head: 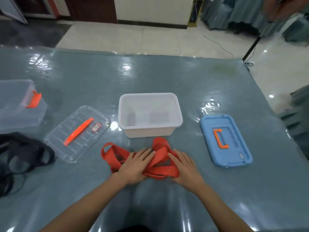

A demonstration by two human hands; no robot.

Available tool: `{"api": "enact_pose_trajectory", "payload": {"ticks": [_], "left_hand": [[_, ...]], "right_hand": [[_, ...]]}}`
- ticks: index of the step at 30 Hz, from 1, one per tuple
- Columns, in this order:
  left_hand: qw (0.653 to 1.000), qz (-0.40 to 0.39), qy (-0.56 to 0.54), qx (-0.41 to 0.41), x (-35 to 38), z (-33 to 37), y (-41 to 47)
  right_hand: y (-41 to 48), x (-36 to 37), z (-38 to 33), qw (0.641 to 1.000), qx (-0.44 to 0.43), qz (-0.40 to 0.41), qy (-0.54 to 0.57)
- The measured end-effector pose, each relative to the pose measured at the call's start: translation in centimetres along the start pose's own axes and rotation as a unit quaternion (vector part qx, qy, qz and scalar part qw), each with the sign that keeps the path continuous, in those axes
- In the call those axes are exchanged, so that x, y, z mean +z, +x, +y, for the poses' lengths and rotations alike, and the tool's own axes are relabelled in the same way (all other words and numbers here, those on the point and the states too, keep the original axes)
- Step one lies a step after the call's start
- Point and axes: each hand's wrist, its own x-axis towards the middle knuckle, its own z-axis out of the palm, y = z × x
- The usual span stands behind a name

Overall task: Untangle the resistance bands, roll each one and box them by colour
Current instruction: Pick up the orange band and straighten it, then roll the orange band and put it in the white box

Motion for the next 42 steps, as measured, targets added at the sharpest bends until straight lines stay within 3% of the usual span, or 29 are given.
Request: {"api": "enact_pose_trajectory", "payload": {"ticks": [4, 11, 17, 25, 28, 31, 36, 39, 42], "left_hand": [[0.999, 0.022, 0.025, -0.033, -0.7, -0.2, 0.7], [0.991, 0.036, 0.058, -0.118, -1.5, 0.8, 0.1], [0.996, 0.045, 0.077, 0.021, 1.2, 4.0, -2.0], [0.999, 0.012, 0.018, -0.024, 0.8, 5.3, -2.3], [0.997, 0.038, -0.048, -0.048, -0.6, 5.9, -2.0], [0.974, 0.120, -0.179, -0.069, -3.5, 6.2, -1.4], [0.889, 0.252, -0.369, -0.098, -11.2, 7.8, 0.4], [0.838, 0.305, -0.448, -0.055, -16.3, 9.1, 1.1], [0.807, 0.375, -0.456, -0.024, -20.6, 9.8, 1.5]], "right_hand": [[-0.8, 0.5, 2.6, 0.998, 0.038, -0.048, 0.025], [0.3, -0.1, 3.7, 0.965, 0.068, -0.065, 0.245], [0.5, -0.2, 4.0, 0.926, 0.102, -0.009, 0.364], [1.6, -0.4, 4.9, 0.956, 0.123, -0.031, 0.263], [2.1, -2.1, 4.3, 0.954, 0.139, 0.036, 0.264], [2.8, -6.0, 3.4, 0.948, 0.094, 0.157, 0.260], [3.3, -14.0, 0.0, 0.898, -0.014, 0.349, 0.266], [3.5, -17.8, -2.2, 0.865, -0.049, 0.411, 0.284], [3.7, -21.4, -3.9, 0.829, -0.069, 0.446, 0.330]]}}
